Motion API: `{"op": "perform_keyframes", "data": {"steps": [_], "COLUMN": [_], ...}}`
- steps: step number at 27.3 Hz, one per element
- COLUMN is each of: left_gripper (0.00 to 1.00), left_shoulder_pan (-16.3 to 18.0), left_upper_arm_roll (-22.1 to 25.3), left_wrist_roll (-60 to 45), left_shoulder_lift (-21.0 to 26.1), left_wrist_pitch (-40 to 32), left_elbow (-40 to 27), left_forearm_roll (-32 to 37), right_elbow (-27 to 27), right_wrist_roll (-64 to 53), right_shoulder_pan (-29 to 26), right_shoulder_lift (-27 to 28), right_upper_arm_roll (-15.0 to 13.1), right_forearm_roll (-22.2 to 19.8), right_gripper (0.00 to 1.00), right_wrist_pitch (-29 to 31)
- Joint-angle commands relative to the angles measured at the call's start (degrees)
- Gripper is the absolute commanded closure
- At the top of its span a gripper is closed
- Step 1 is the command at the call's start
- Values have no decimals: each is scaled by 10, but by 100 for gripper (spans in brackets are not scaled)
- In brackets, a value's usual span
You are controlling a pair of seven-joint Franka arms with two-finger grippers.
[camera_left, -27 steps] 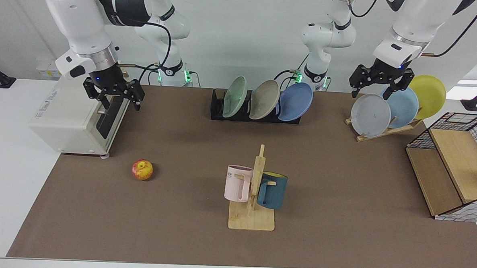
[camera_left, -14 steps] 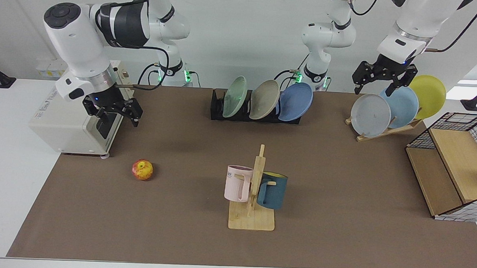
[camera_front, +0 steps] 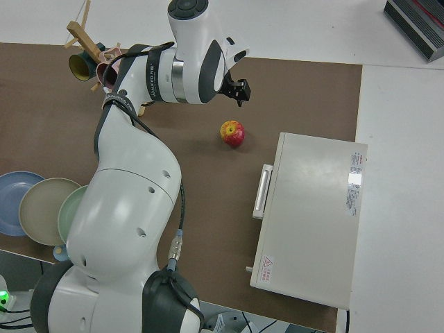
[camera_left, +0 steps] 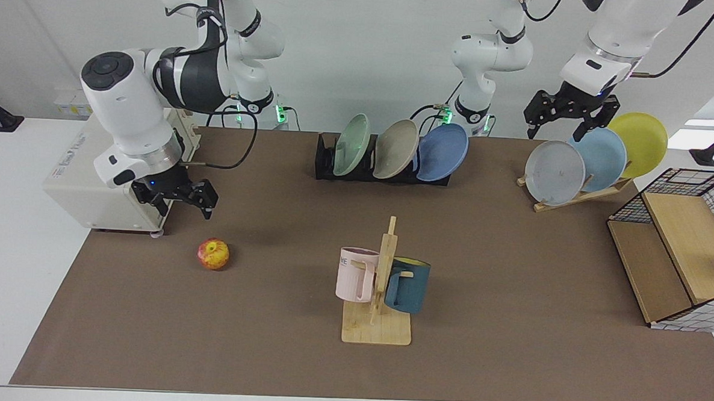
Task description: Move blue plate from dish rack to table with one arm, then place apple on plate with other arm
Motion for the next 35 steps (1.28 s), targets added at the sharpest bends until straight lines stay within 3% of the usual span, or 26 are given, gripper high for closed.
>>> {"op": "perform_keyframes", "data": {"steps": [1,7,12,19,35], "left_gripper": [0,0,0,0,0], "left_shoulder_pan": [-6,-7,-7,-7,-29], "left_upper_arm_roll": [-3,-8,-34,-62,-65], "left_wrist_roll": [5,5,-2,-4,5], "left_shoulder_lift": [-74,-102,-139,-174,-186], "left_wrist_pitch": [34,91,145,232,212], "left_elbow": [-115,-188,-275,-394,-492], "left_forearm_roll": [-13,-39,-41,-69,-107], "right_elbow": [-10,-22,-61,-68,-123], "right_wrist_roll": [5,10,6,11,10], "right_shoulder_pan": [0,1,-2,-1,-8], "right_shoulder_lift": [21,40,45,61,82], "right_upper_arm_roll": [2,2,2,2,2], "right_forearm_roll": [-5,-5,-5,-5,-6], "right_gripper": [0,0,0,0,0], "right_wrist_pitch": [35,59,113,123,194]}}
